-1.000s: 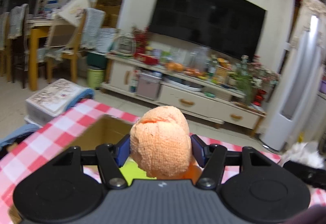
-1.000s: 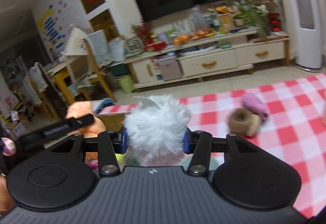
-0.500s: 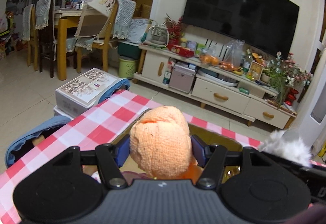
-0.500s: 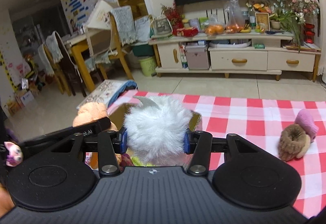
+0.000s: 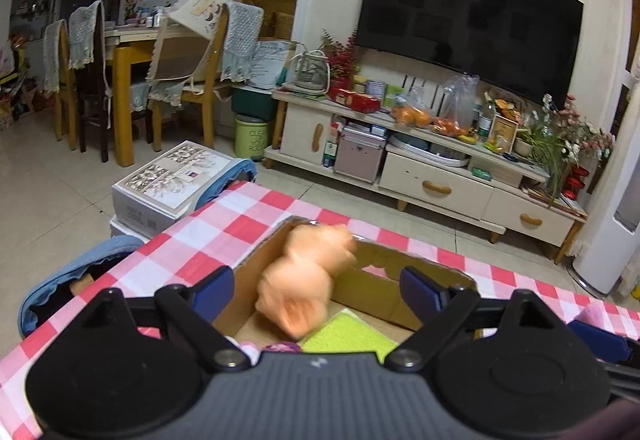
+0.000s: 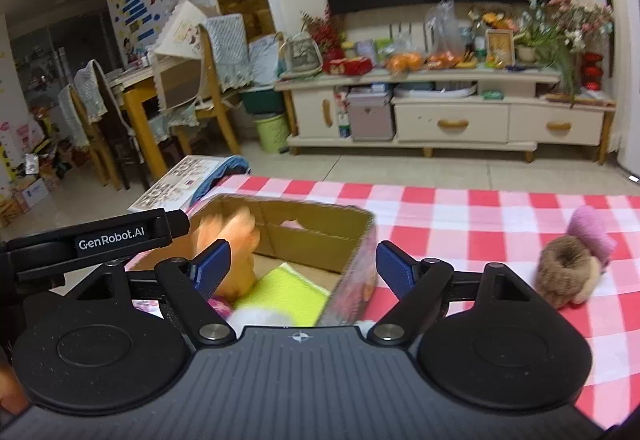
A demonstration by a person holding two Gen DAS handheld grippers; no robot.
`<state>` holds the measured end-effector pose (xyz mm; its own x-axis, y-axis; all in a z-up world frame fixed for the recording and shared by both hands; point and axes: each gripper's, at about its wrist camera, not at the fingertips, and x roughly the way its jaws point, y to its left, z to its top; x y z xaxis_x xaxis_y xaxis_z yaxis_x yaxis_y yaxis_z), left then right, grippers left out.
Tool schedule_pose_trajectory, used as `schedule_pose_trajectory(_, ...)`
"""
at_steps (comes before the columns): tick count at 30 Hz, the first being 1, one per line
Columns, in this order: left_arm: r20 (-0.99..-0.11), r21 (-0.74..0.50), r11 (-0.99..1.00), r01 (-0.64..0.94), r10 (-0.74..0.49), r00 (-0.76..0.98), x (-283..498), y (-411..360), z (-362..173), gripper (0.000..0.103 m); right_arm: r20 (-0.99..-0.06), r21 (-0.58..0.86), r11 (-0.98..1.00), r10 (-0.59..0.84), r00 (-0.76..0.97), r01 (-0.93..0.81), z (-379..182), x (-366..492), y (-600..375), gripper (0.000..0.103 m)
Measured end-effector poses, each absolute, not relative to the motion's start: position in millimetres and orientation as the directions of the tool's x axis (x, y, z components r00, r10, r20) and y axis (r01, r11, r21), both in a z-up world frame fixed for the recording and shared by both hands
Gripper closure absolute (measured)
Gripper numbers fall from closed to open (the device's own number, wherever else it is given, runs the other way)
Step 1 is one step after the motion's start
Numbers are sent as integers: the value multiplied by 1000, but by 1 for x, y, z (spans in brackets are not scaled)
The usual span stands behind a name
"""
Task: Organize soft objects
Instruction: 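Lower both items into the cardboard box and open both grippers, then move both tools back over the remaining soft items on the table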
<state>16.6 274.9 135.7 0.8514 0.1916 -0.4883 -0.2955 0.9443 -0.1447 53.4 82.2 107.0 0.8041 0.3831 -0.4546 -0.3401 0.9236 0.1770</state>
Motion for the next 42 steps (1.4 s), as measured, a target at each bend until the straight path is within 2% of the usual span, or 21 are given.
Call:
schedule_pose_trajectory(17, -465, -80, 969, -233, 170, 869, 18, 240, 135, 9, -432, 191, 942, 332, 838, -275, 101, 31, 38, 0)
schedule_pose_trajectory(42, -466, 14, 994, -111, 105, 878, 19, 178, 126, 8, -465, 210, 968, 220, 858, -135, 74, 18, -29, 0)
